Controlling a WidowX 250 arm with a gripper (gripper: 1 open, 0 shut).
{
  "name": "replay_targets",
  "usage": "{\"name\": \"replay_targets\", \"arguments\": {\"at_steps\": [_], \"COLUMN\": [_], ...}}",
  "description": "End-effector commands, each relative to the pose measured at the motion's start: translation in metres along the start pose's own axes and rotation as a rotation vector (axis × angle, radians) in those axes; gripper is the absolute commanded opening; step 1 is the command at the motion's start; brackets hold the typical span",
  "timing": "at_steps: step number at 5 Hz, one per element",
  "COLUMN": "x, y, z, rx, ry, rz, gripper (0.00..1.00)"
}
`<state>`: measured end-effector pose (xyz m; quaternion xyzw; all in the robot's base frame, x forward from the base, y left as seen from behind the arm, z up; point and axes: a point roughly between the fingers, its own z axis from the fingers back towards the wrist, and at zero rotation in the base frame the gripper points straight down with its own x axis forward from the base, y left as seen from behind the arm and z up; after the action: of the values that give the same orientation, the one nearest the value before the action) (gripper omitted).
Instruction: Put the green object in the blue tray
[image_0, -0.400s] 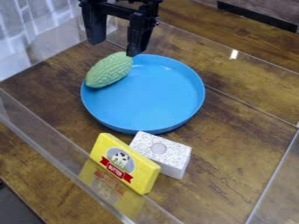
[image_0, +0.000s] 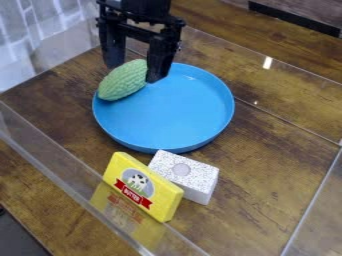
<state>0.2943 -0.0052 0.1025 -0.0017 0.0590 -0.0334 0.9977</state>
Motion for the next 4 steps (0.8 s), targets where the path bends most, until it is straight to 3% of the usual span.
{"name": "replay_targets", "arguments": {"at_steps": [1,4], "x": [0.006,0.017], "y": [0.01,0.023], "z": [0.003,-0.016], "rx": [0.01,0.025], "ry": [-0.041,-0.067], "rz": [-0.007,-0.075], "gripper": [1.0,1.0]}}
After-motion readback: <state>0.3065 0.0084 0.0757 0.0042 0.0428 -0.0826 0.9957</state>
